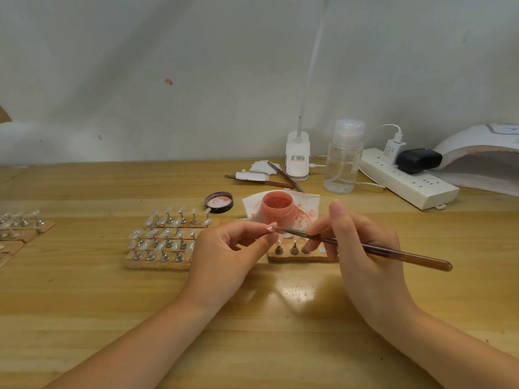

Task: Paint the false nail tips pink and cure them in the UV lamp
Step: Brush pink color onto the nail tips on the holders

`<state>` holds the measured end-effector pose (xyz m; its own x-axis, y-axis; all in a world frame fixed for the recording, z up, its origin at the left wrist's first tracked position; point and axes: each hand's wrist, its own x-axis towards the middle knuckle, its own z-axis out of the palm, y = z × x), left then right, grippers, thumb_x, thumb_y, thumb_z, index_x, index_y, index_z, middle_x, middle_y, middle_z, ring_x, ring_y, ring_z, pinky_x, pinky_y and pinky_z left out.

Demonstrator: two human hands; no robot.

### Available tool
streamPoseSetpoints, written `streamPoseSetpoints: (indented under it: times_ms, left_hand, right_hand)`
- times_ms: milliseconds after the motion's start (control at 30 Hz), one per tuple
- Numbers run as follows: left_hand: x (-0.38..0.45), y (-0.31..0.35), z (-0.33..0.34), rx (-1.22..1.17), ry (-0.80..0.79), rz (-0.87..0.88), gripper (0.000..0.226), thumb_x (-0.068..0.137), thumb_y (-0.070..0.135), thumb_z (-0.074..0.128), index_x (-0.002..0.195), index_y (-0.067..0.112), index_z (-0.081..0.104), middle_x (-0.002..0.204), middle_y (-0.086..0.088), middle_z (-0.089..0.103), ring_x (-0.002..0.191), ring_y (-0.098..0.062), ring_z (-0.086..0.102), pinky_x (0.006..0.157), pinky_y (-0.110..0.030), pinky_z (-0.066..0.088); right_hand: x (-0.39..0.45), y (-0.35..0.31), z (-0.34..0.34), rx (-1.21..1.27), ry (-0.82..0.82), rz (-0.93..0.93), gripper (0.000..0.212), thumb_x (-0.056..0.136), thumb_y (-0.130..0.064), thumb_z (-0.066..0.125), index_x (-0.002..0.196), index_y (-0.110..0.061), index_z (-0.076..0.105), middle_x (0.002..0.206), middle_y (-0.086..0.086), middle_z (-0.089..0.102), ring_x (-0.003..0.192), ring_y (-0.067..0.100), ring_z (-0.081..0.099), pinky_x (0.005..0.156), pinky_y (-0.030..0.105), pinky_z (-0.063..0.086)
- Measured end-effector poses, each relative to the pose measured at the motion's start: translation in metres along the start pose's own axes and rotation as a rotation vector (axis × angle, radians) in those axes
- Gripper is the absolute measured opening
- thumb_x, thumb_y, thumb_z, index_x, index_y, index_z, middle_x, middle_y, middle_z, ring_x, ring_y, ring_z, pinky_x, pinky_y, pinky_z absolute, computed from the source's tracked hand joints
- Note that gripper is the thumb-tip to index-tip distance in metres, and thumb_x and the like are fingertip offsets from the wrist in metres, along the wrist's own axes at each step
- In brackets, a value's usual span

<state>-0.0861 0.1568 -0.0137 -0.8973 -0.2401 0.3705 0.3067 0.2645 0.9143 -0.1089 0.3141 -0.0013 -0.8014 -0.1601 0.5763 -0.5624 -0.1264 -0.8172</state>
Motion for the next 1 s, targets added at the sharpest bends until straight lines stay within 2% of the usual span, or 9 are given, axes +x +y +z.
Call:
streamPoseSetpoints:
  times_ms: [133, 300, 433, 533, 633, 700, 833, 1000]
  left_hand:
    - [0.000, 0.001, -0.001, 0.009, 0.021, 0.014, 0.016, 0.060, 0.038, 0.071, 0.076, 0.042, 0.072, 0.075, 0.012, 0.072, 0.065, -0.005, 0.059, 0.062, -0.027, 0.049]
    - [0.000, 0.000, -0.001, 0.031, 0.019, 0.012, 0.013, 0.061, 0.039, 0.072, 0.074, 0.037, 0.073, 0.070, 0.011, 0.071, 0.057, 0.003, 0.052, 0.056, -0.017, 0.043]
    - [0.000, 0.000, -0.002, 0.022, 0.020, 0.007, 0.011, 0.060, 0.041, 0.070, 0.069, 0.035, 0.073, 0.071, 0.008, 0.071, 0.060, 0.000, 0.053, 0.058, -0.020, 0.044]
    - [0.000, 0.001, -0.002, 0.017, 0.018, 0.009, 0.016, 0.060, 0.042, 0.069, 0.074, 0.035, 0.073, 0.071, 0.008, 0.070, 0.060, 0.000, 0.052, 0.058, -0.018, 0.043]
    - [0.000, 0.001, -0.002, 0.027, 0.019, 0.011, 0.017, 0.061, 0.044, 0.068, 0.077, 0.040, 0.072, 0.071, 0.011, 0.070, 0.060, 0.002, 0.052, 0.059, -0.018, 0.044]
    - [0.000, 0.002, -0.001, 0.042, 0.017, 0.021, 0.015, 0.062, 0.043, 0.067, 0.076, 0.043, 0.071, 0.069, 0.016, 0.069, 0.061, 0.005, 0.053, 0.061, -0.016, 0.044]
    - [-0.001, 0.002, -0.001, 0.039, 0.027, 0.030, 0.014, 0.064, 0.042, 0.066, 0.077, 0.043, 0.071, 0.070, 0.017, 0.069, 0.062, 0.005, 0.055, 0.060, -0.013, 0.044]
    - [0.000, 0.002, -0.001, 0.034, 0.035, 0.052, 0.014, 0.063, 0.037, 0.067, 0.073, 0.047, 0.071, 0.074, 0.018, 0.069, 0.060, 0.003, 0.053, 0.058, -0.013, 0.044]
  right_hand:
    - [-0.004, -0.002, -0.001, -0.003, -0.008, -0.002, 0.042, 0.091, -0.021, 0.041, 0.061, -0.004, 0.063, 0.054, 0.004, 0.061, 0.047, -0.002, 0.053, 0.052, 0.005, 0.038]
    - [0.003, -0.003, 0.001, -0.038, 0.036, -0.005, 0.040, 0.094, -0.024, 0.042, 0.065, -0.008, 0.064, 0.060, 0.002, 0.064, 0.050, -0.003, 0.054, 0.053, 0.004, 0.037]
    - [-0.001, -0.002, 0.002, -0.042, -0.007, 0.012, 0.039, 0.093, -0.025, 0.046, 0.063, -0.007, 0.065, 0.057, 0.001, 0.063, 0.049, -0.003, 0.054, 0.052, 0.004, 0.037]
    - [-0.004, -0.003, 0.002, -0.049, -0.041, 0.002, 0.035, 0.090, -0.028, 0.053, 0.062, -0.010, 0.065, 0.056, 0.002, 0.064, 0.050, -0.002, 0.055, 0.054, 0.005, 0.038]
    - [0.004, -0.004, -0.002, -0.026, -0.019, -0.043, 0.035, 0.092, -0.027, 0.051, 0.065, -0.008, 0.064, 0.059, -0.005, 0.064, 0.052, -0.004, 0.055, 0.053, 0.004, 0.038]
    - [0.012, -0.001, -0.007, -0.094, 0.014, -0.050, 0.034, 0.093, -0.028, 0.047, 0.068, -0.011, 0.064, 0.061, -0.005, 0.064, 0.055, -0.003, 0.056, 0.054, 0.005, 0.038]
    - [0.023, 0.007, -0.012, -0.304, 0.022, -0.016, 0.028, 0.086, -0.042, 0.044, 0.072, -0.027, 0.062, 0.065, -0.011, 0.064, 0.068, -0.001, 0.060, 0.058, 0.008, 0.042]
    - [0.028, 0.015, -0.010, -0.361, -0.035, -0.002, 0.029, 0.084, -0.044, 0.043, 0.072, -0.028, 0.064, 0.070, -0.013, 0.065, 0.073, 0.000, 0.062, 0.063, 0.014, 0.047]
